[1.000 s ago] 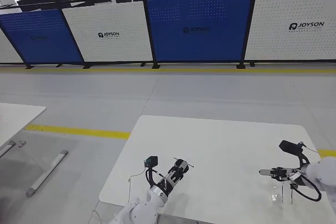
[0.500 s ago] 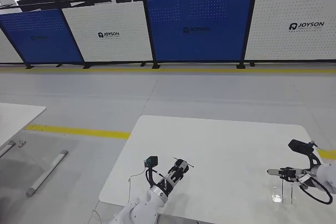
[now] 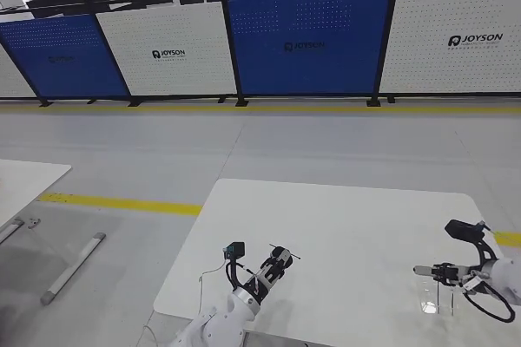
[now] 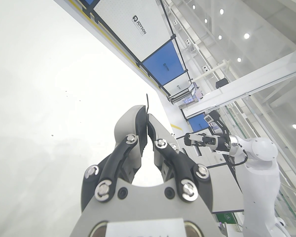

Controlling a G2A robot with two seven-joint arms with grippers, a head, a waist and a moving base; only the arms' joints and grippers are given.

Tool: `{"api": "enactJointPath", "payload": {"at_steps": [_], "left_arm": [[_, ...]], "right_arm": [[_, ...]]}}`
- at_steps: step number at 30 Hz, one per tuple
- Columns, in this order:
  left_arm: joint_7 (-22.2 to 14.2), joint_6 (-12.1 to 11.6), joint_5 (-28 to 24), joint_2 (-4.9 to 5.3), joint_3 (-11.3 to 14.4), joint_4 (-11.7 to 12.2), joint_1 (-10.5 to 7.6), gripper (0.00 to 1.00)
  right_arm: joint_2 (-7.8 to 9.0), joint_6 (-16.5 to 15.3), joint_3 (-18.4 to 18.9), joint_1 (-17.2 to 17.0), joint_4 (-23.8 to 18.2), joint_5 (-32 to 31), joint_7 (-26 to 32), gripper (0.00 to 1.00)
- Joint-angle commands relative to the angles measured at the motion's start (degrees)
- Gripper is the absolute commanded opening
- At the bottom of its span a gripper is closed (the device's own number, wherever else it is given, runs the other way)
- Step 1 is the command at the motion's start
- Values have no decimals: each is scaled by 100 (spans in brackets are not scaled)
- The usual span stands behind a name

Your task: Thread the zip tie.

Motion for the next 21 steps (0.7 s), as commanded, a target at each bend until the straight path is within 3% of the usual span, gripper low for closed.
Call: {"api": "enactJointPath", "payload": {"at_steps": [1, 7, 21], "left_arm": [[0, 0, 0, 0, 0, 0, 0, 0], [0, 0, 0, 0, 0, 0, 0, 0], [0, 0, 0, 0, 0, 0, 0, 0]], "right_arm": [[8, -94, -88, 59, 11, -8, 173, 100], [66, 190, -803, 470, 389, -117, 173, 100], [66, 117, -748, 375, 417, -75, -51, 100]]}}
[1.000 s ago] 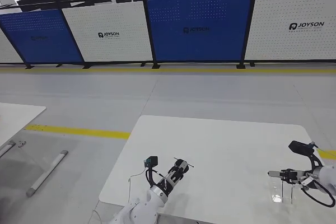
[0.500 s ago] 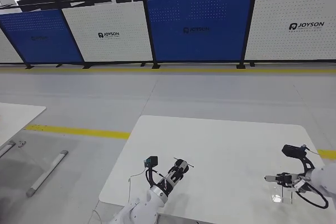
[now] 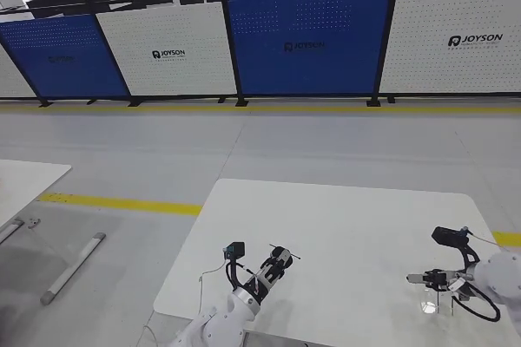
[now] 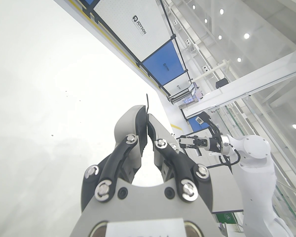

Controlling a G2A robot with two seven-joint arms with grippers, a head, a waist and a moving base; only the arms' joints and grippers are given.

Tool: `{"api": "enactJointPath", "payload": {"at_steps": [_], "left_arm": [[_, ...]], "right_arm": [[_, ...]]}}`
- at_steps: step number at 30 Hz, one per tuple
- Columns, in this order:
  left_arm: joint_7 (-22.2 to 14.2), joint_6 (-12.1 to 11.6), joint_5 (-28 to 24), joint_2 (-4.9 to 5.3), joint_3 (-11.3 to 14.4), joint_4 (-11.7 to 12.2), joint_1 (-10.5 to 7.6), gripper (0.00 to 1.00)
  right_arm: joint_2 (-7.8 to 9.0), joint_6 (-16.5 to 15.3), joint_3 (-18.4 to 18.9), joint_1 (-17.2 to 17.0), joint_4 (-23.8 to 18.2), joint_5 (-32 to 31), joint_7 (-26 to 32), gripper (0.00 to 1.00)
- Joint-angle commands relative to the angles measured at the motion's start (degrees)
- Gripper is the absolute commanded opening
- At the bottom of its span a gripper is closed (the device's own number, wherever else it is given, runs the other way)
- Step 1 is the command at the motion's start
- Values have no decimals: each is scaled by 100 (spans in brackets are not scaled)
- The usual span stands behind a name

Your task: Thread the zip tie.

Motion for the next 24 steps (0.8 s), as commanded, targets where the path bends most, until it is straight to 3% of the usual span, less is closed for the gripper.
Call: {"api": "enactJointPath", "payload": {"at_steps": [1, 6, 18, 21, 24], "left_arm": [[0, 0, 0, 0, 0, 0, 0, 0], [0, 0, 0, 0, 0, 0, 0, 0], [0, 0, 0, 0, 0, 0, 0, 0], [0, 0, 0, 0, 0, 0, 0, 0], [0, 0, 0, 0, 0, 0, 0, 0]], "right_arm": [[10, 6, 76, -5, -6, 65, 35, 100], [116, -375, 478, -243, -405, 415, 226, 100], [116, -375, 478, -243, -405, 415, 226, 100], [115, -500, 469, -300, -375, 427, 107, 100], [146, -489, 631, -252, -355, 442, 226, 100]]}}
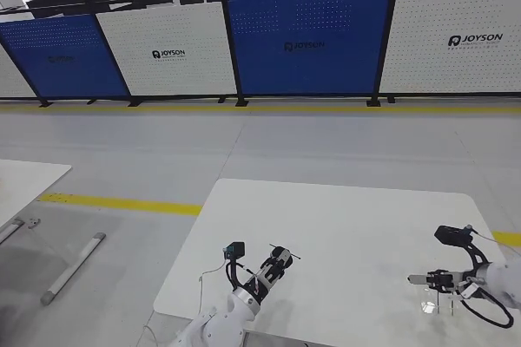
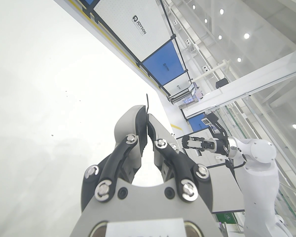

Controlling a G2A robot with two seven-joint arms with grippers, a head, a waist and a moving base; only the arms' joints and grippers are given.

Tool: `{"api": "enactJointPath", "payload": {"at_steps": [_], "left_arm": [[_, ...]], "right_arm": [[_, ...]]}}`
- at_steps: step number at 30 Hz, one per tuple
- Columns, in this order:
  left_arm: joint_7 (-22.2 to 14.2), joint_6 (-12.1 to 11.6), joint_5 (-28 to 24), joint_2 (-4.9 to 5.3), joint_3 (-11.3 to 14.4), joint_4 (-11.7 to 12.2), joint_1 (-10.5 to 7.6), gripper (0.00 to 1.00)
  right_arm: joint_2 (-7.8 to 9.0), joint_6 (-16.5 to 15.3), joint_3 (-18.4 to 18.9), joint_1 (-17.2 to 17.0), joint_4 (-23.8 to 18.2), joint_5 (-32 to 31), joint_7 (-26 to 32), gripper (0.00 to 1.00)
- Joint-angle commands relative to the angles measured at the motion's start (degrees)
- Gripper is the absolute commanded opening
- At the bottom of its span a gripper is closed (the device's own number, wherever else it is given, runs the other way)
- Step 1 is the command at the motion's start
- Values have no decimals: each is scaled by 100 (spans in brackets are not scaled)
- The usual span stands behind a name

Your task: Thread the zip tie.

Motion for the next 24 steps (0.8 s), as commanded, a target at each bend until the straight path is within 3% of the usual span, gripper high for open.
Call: {"api": "enactJointPath", "payload": {"at_steps": [1, 5, 17, 21, 24], "left_arm": [[0, 0, 0, 0, 0, 0, 0, 0], [0, 0, 0, 0, 0, 0, 0, 0], [0, 0, 0, 0, 0, 0, 0, 0], [0, 0, 0, 0, 0, 0, 0, 0], [0, 0, 0, 0, 0, 0, 0, 0]], "right_arm": [[28, 82, 97, 0, -7, -70, 45, 100], [140, 380, -18, -2, -82, -480, 45, 100], [175, 310, -168, 32, 33, -474, -45, 100], [150, 144, -303, 206, 186, -252, 45, 100], [168, 261, -600, 382, 332, -296, 45, 100]]}}
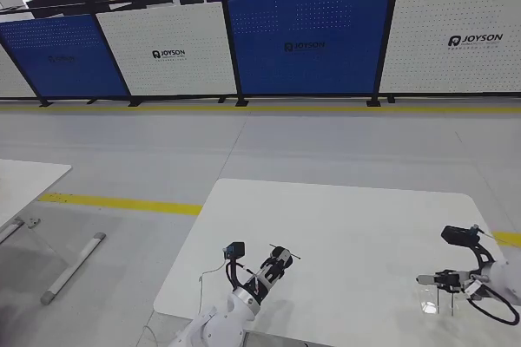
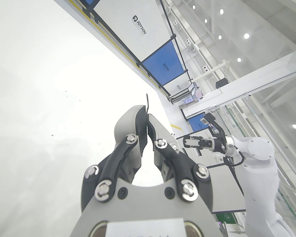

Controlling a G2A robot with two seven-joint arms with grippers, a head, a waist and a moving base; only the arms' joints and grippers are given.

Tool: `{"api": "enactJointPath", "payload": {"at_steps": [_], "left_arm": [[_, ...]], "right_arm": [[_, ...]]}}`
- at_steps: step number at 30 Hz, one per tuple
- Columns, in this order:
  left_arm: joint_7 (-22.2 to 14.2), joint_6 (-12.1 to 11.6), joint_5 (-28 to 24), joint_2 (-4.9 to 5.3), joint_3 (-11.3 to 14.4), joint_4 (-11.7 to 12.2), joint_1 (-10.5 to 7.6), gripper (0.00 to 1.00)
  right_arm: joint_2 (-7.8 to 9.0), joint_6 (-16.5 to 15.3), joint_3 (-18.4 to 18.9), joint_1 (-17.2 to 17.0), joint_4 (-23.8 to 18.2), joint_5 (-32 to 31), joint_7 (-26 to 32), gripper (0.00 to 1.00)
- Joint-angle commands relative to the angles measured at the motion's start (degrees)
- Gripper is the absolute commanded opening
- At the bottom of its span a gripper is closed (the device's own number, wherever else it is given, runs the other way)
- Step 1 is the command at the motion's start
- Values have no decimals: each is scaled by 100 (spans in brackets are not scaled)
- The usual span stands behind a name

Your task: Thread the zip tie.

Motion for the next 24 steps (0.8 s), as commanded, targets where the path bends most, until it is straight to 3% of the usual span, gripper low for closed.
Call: {"api": "enactJointPath", "payload": {"at_steps": [1, 2, 15, 16, 17, 18, 19, 24], "left_arm": [[0, 0, 0, 0, 0, 0, 0, 0], [0, 0, 0, 0, 0, 0, 0, 0], [0, 0, 0, 0, 0, 0, 0, 0], [0, 0, 0, 0, 0, 0, 0, 0], [0, 0, 0, 0, 0, 0, 0, 0], [0, 0, 0, 0, 0, 0, 0, 0], [0, 0, 0, 0, 0, 0, 0, 0], [0, 0, 0, 0, 0, 0, 0, 0]], "right_arm": [[20, 111, -263, 140, 91, -124, -3, 100], [27, 280, -390, 262, 141, -177, -3, 100], [40, 182, -234, 77, 97, -112, -325, 100], [50, 171, -183, 44, 58, -101, -322, 64], [57, 172, -150, 23, 29, -109, -309, 58], [63, 178, -125, 4, 2, -118, -290, 62], [71, 184, -102, -14, -35, -152, -257, 49], [77, 259, -122, -34, -91, -299, -62, 35]]}}
